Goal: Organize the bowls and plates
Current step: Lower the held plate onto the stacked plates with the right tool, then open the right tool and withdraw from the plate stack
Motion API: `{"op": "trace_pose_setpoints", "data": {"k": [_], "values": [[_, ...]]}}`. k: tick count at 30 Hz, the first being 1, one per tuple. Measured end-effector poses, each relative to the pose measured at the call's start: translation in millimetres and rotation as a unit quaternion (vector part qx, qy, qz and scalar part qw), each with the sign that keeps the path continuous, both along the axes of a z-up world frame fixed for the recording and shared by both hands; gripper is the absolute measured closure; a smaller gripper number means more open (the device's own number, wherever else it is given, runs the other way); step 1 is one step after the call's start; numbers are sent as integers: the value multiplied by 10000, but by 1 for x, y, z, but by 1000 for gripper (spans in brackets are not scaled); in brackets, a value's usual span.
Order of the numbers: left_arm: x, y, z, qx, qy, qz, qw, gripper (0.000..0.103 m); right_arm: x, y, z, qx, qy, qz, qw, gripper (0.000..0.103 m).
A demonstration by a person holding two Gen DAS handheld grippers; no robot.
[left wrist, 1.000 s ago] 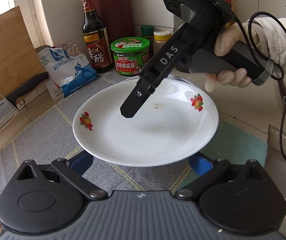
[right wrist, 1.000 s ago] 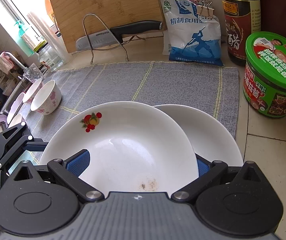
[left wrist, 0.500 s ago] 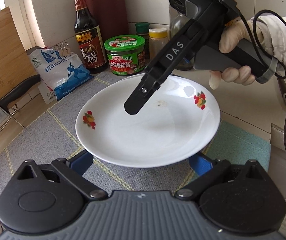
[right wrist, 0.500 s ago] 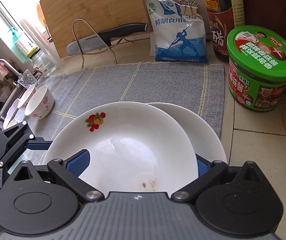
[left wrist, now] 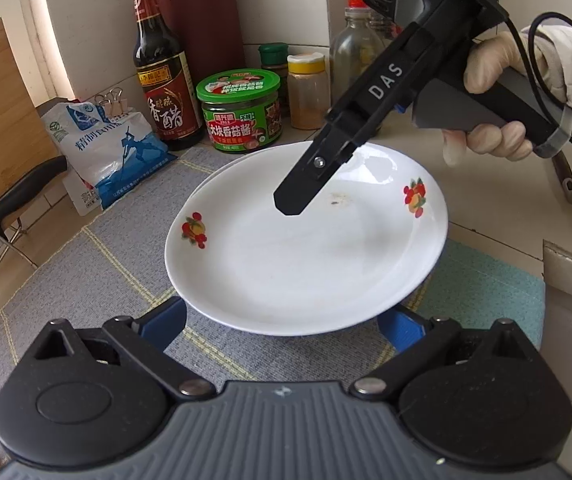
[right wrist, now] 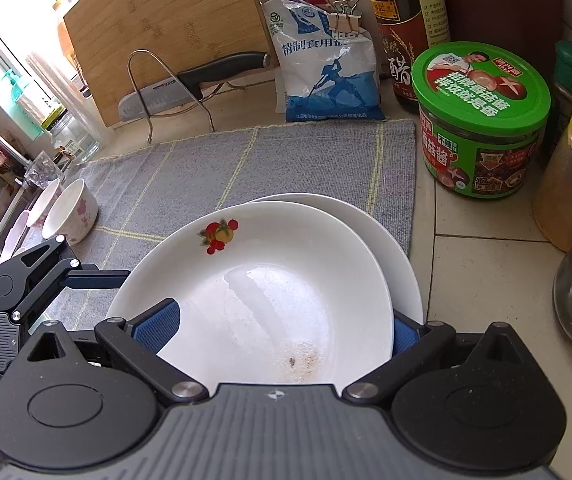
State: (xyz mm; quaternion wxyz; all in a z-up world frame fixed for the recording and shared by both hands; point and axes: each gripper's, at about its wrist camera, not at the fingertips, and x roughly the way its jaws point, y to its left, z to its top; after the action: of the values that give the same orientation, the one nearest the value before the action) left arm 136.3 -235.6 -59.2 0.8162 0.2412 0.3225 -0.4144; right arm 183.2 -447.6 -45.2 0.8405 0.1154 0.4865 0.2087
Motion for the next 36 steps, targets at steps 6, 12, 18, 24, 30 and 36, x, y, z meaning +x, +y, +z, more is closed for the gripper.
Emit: {"op": "trace_pose_setpoints", "data": {"k": [6,12,18,24,30,36], "values": [[0,-2,0,-64,-22,-138,9999,2,-7,-3,5,-61,-35,-149,9999,0],[0,-4,-1,-137,-16,-209,9997,2,-15,-4,12,-174,-90,-284,9994,0],[0,-3,-1,-178,-11,-209,9996,2,-23,1,16,-392,-104,-333,9986,0],[-2,-1,1,-210,-48,-215,9995,2,-30,8,19,-634,-92,-370,9973,0],[-4,0,1,-229,-66,-213,9995,2,-39,10,22,-843,-62,-496,9952,0],[-2,1,0,-284,-62,-180,9994,2,-51,11,18,-885,-38,-558,9945,0]]}}
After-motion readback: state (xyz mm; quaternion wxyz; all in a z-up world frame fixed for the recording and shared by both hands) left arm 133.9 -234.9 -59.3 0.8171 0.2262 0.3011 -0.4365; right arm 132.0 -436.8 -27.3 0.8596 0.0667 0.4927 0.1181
